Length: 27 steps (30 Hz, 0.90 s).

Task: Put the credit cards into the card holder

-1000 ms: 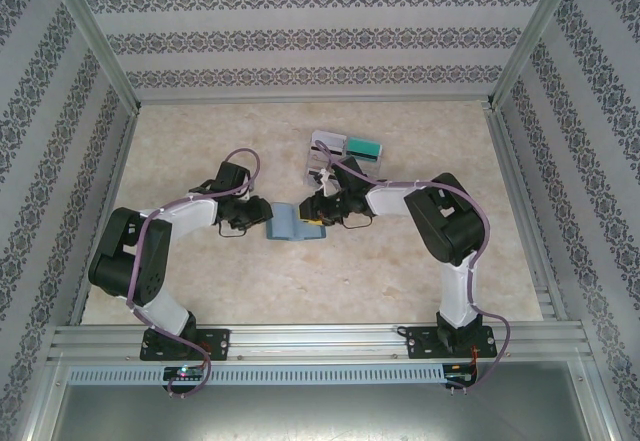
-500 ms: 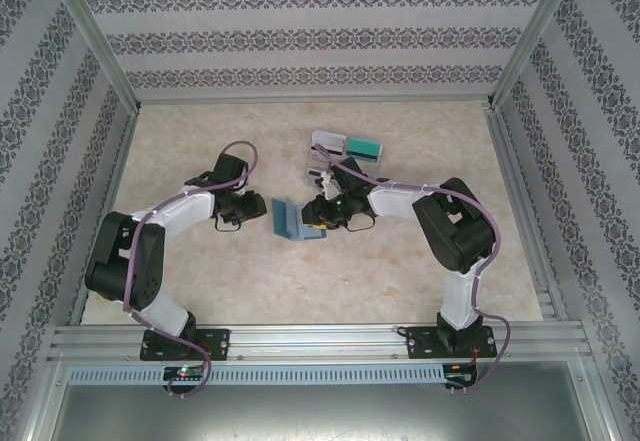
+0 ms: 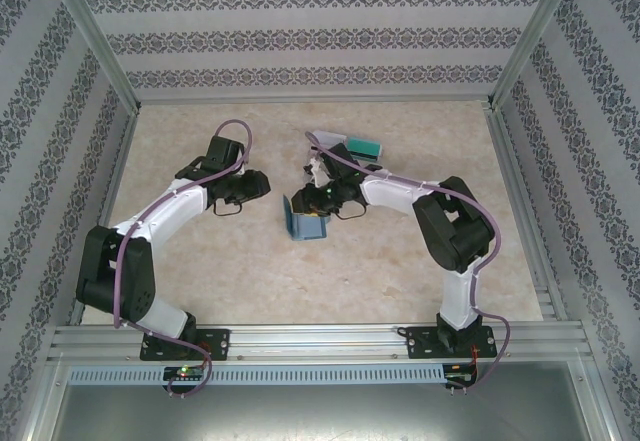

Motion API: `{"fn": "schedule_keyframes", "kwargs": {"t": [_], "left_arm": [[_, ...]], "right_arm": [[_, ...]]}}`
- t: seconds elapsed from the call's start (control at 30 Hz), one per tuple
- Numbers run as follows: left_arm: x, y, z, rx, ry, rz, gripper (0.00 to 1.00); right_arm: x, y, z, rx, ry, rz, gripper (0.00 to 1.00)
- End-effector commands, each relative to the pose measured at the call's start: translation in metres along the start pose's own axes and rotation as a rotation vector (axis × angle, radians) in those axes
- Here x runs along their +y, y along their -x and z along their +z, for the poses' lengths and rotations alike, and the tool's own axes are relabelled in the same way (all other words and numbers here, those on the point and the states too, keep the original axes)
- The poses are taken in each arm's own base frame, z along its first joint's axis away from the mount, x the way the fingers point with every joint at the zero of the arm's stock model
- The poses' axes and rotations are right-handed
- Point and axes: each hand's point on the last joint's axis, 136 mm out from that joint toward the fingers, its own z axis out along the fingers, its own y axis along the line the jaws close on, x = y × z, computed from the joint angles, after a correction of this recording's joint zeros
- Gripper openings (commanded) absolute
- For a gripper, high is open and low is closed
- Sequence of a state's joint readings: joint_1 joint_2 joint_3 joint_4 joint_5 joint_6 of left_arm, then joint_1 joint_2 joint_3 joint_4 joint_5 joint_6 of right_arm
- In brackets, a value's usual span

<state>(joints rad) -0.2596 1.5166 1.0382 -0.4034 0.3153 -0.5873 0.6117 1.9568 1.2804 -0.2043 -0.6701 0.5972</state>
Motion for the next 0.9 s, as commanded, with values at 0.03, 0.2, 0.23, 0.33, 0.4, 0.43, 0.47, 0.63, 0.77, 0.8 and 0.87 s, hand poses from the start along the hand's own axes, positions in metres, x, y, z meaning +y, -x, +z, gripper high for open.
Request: {"fn": "schedule_keyframes", "kwargs": {"t": [0.03,0.2,0.23,0.33,0.4,0.43,0.47,0.63,0.77,0.8,0.87], "left_arm": [[0.005,0.000,0.003,-0.004,-0.009,-0.031,0.40],[0.008,0.001,-0.003,-0.017,-0.002,-0.033,0.40],[0.009,0.000,-0.003,-0.016,-0.003,-0.034,0.40],[0.009,-0.001,-0.004,-0.021,-0.011,-0.038,0.40],[0.012,-0.003,-0.003,-0.021,-0.009,-0.043,0.40],[0.013,-0.004,-0.003,-0.021,-0.009,-0.045,0.40],[0.014,-0.006,-0.001,-0.015,-0.010,-0.049,0.40],[0.015,-0.012,0.011,0.004,-0.043,-0.079,0.40],[0.016,-0.019,0.023,0.029,-0.070,-0.104,0.40],[0.016,-0.020,0.024,0.031,-0.071,-0.106,0.40],[0.015,-0.020,0.026,0.034,-0.078,-0.107,0.39]], "right_arm": [[0.005,-0.004,0.017,0.053,-0.001,-0.015,0.36],[0.000,-0.012,0.035,0.095,0.003,0.001,0.36],[-0.001,-0.013,0.038,0.100,0.004,0.005,0.36],[-0.004,-0.014,0.047,0.115,0.004,0.011,0.36],[-0.007,-0.014,0.051,0.120,0.011,0.019,0.36],[-0.008,-0.014,0.053,0.120,0.013,0.021,0.36],[-0.011,-0.015,0.054,0.120,0.012,0.024,0.37],[-0.017,-0.015,0.053,0.110,0.058,0.050,0.39],[-0.026,-0.012,0.050,0.092,0.121,0.089,0.39],[-0.029,-0.012,0.050,0.089,0.131,0.098,0.39],[-0.035,-0.015,0.050,0.093,0.130,0.109,0.40]]}}
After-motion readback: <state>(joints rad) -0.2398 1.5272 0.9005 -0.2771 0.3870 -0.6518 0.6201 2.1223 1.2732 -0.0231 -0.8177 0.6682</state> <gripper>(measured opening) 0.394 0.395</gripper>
